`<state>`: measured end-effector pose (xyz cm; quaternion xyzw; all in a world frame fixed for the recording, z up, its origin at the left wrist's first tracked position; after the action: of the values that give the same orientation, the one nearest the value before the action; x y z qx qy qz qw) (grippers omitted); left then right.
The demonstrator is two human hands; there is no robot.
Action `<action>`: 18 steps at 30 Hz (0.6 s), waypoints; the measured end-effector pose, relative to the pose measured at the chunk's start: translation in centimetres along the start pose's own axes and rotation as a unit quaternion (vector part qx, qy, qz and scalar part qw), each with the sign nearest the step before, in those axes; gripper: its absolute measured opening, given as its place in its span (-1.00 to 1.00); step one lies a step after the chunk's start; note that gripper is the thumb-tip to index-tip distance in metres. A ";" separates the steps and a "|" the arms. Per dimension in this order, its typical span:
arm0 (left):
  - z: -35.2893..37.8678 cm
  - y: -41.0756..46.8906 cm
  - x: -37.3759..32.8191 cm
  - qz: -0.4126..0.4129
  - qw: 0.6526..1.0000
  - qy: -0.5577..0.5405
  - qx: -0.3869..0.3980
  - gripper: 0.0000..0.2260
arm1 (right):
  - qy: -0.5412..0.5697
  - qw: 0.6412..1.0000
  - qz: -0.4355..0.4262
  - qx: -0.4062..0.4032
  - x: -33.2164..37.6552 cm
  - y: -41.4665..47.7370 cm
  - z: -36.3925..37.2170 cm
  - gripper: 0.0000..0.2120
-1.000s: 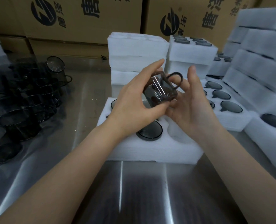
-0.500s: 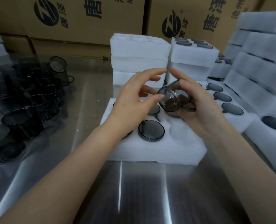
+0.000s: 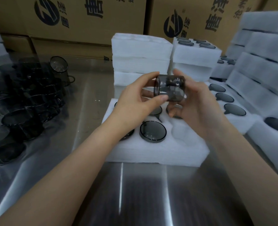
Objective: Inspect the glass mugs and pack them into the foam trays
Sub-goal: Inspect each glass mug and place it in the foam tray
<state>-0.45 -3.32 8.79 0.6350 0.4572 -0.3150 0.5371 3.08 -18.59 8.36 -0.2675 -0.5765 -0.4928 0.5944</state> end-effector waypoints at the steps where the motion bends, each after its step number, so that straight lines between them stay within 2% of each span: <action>1: -0.1 0.1 0.1 -0.007 1.000 -0.015 0.000 -0.59 | -0.035 0.999 -0.031 -0.003 0.2 0.0 -0.1 -0.50; 4: -0.3 0.2 0.2 -0.016 0.999 -0.043 0.005 -0.73 | -0.126 0.986 -0.110 -0.020 0.7 -0.4 -0.1 -0.54; 9: -0.2 0.2 0.8 -0.042 0.999 0.005 -0.026 -0.60 | -0.215 0.961 -0.130 -0.117 1.6 -1.3 0.0 -0.73; 11: -0.5 0.3 0.7 -0.028 0.997 0.023 -0.065 -0.76 | -0.301 0.936 -0.131 -0.128 2.5 -1.6 0.0 -0.84; 12: -0.8 0.3 0.7 -0.023 0.996 0.025 -0.088 -0.84 | -0.348 0.922 -0.119 -0.121 3.0 -1.6 0.0 -0.87; 15: -2.1 0.6 1.1 -0.042 0.988 0.038 -0.147 -0.92 | -0.472 0.877 -0.053 -0.077 3.8 -1.9 -0.2 -0.75; 18: -3.5 1.2 2.0 -0.091 0.980 0.112 -0.136 -0.90 | -0.527 0.849 0.023 -0.027 4.0 -2.5 -0.5 -0.78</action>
<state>1.13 0.55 8.23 0.5427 0.6089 -0.2247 0.5331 0.49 -21.04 11.43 -0.5161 -0.7832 -0.2797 0.2051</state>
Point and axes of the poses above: each hand's wrist, its own y-axis towards the middle knuckle, its own z-axis out of the palm, x = y × z, the point moved 4 cm from there along y, towards the middle knuckle, and after that the axes turned 3 degrees about -z, right-handed, at the moved point
